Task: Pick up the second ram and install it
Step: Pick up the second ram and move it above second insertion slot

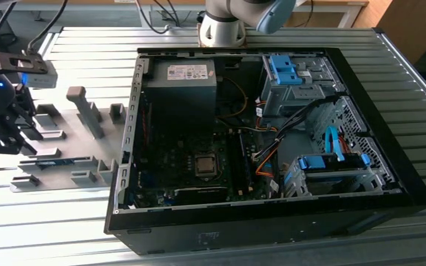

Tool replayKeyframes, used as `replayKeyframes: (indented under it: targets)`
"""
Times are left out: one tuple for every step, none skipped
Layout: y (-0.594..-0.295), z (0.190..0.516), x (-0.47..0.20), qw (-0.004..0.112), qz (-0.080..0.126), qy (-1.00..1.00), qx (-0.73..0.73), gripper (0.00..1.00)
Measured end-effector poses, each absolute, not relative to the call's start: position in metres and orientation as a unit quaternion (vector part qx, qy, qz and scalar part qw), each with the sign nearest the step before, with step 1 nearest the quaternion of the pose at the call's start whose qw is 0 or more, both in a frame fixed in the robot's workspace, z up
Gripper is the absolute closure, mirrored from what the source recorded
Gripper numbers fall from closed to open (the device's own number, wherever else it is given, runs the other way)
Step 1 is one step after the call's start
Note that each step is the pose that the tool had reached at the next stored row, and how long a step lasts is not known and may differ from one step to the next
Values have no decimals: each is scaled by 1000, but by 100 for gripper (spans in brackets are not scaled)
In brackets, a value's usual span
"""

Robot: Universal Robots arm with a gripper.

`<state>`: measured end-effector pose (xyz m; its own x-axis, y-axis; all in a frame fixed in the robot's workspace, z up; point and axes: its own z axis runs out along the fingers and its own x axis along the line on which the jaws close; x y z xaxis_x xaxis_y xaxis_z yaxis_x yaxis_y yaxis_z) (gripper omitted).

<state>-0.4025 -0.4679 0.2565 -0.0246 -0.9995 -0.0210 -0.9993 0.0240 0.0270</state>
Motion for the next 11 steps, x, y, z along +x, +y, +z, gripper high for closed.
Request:
replayKeyframes:
  targets:
    - [-468, 255, -403, 2, -17, -716, 698, 60]
    - [-468, 253, -403, 2, -17, -716, 698, 60]
    - [-468, 251, -403, 2, -17, -716, 698, 60]
    - [-468, 249, -403, 1, -17, -715, 698, 60]
    - [-468, 248, -403, 1, -16, -715, 698, 60]
    - [-468, 249, -403, 1, -16, -716, 698, 60]
    - [-468, 249, -403, 1, -16, -716, 698, 60]
    - [-468, 248, -403, 1, -16, -716, 698, 60]
    - [-468, 248, -403, 1, -16, -716, 698, 60]
    - [-468, 248, -403, 0, -16, -716, 698, 60]
    - [-468, 247, -403, 0, -16, -716, 698, 60]
